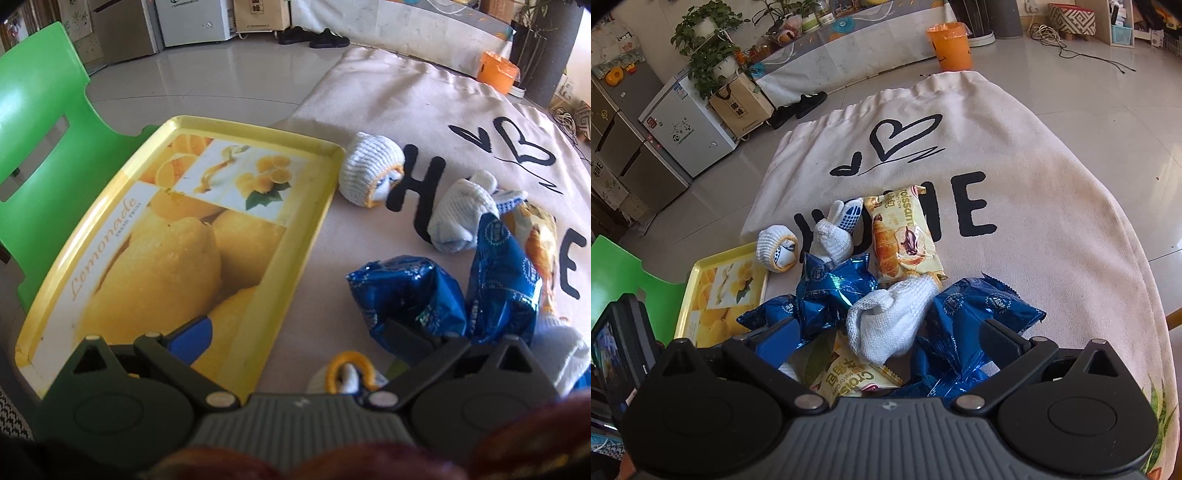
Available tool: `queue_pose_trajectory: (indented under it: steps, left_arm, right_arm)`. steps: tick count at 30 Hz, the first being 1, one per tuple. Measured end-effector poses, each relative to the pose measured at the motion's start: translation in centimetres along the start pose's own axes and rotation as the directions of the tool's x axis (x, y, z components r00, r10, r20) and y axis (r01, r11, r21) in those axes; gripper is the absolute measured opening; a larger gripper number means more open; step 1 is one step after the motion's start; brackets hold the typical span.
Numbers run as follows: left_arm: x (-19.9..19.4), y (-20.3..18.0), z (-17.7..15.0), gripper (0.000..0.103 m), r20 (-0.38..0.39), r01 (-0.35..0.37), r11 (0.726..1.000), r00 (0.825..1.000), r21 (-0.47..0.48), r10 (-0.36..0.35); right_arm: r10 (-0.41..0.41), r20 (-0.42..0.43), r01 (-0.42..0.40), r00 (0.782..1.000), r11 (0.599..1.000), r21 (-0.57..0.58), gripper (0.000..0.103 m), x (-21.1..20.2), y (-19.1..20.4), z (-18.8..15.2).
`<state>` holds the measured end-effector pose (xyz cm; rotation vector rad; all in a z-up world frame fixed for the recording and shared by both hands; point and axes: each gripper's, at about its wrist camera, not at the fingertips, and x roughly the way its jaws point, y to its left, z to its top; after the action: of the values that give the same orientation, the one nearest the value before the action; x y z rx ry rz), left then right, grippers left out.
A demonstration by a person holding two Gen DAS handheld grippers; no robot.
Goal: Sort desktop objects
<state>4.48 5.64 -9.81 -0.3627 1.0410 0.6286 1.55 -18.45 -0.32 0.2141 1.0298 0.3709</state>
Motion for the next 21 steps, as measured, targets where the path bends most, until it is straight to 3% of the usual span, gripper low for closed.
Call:
queue_pose_trajectory:
  steps: [3,11,16,21]
  left_arm:
    - [-0.1,-1.4,-0.8,0.102,-0.02,-0.005,1.0,1.0,0.019,0.005]
    - [-1.3,-3.7,-2.6,0.103,-0.071,0.072,0.995,0.995,0.07,-0.067]
    - [-3.2,-3.8,-2.2,0.103,-0.042,0.102,0.988,0.994,0.119,-0.098]
    - [-4.3,-3.1,-0.4,0.103,0.0,0.152,0.984,0.988,0.091,-0.153]
  right_arm:
    - [0.004,0.012,-0.004,1.0,1.0,0.022,0.103,-0.3,-0.4,0.3]
    - [0.014,0.032,-0.016,0.999,0.996,0.082,0.103,-1.2,-1.6,1.0]
    - [0.018,0.041,-0.023,0.999,0.991,0.131,0.103,-1.5,-2.6,1.2]
    - [0.027,0.051,-0.035,0.998,0.983,0.179,0.103,-1.6,-3.0,1.6]
